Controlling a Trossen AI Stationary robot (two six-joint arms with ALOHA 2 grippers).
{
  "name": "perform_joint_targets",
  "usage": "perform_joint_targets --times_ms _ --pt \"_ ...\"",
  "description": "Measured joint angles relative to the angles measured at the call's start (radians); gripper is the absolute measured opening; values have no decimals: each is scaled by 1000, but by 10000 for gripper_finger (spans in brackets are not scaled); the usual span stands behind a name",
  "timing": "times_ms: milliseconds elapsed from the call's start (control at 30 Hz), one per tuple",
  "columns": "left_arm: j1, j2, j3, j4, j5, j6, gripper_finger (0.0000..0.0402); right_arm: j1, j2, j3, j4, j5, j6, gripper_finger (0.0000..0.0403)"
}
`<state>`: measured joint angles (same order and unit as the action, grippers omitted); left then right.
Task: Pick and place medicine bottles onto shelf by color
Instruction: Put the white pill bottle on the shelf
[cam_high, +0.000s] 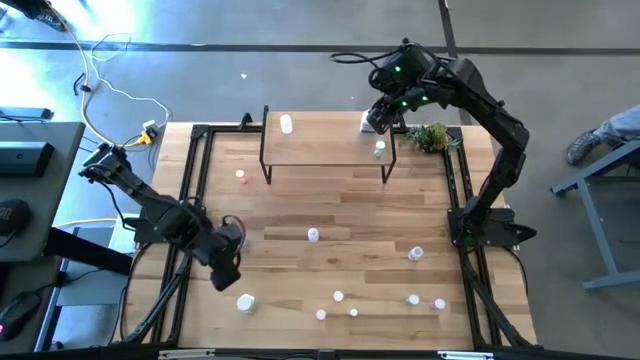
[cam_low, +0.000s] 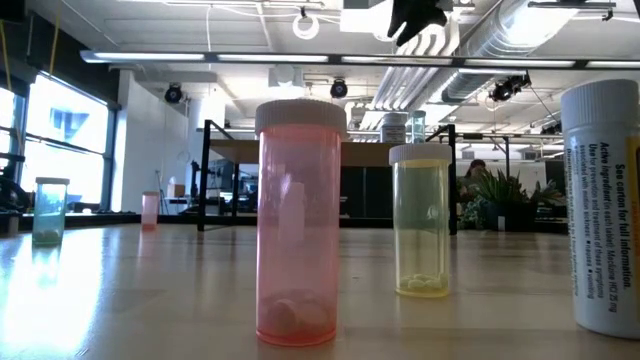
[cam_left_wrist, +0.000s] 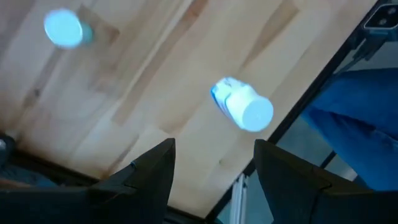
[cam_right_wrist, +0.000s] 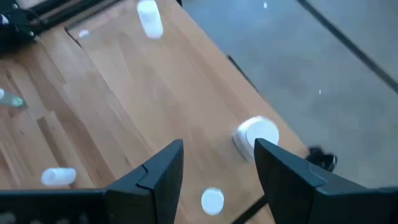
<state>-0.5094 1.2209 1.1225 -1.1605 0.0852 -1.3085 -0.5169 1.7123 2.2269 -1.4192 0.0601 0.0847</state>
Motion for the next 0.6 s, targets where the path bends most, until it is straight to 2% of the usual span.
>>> perform_joint_targets --times_ms 200,433,600 --pt "-108 3 0 30 -69 3 210 1 0 0 -88 0 47 188" --pt "-230 59 0 211 -199 387 210 22 0 0 -126 -8 73 188" --pt "-224 122 0 288 -194 449 210 49 0 0 -125 -8 95 188"
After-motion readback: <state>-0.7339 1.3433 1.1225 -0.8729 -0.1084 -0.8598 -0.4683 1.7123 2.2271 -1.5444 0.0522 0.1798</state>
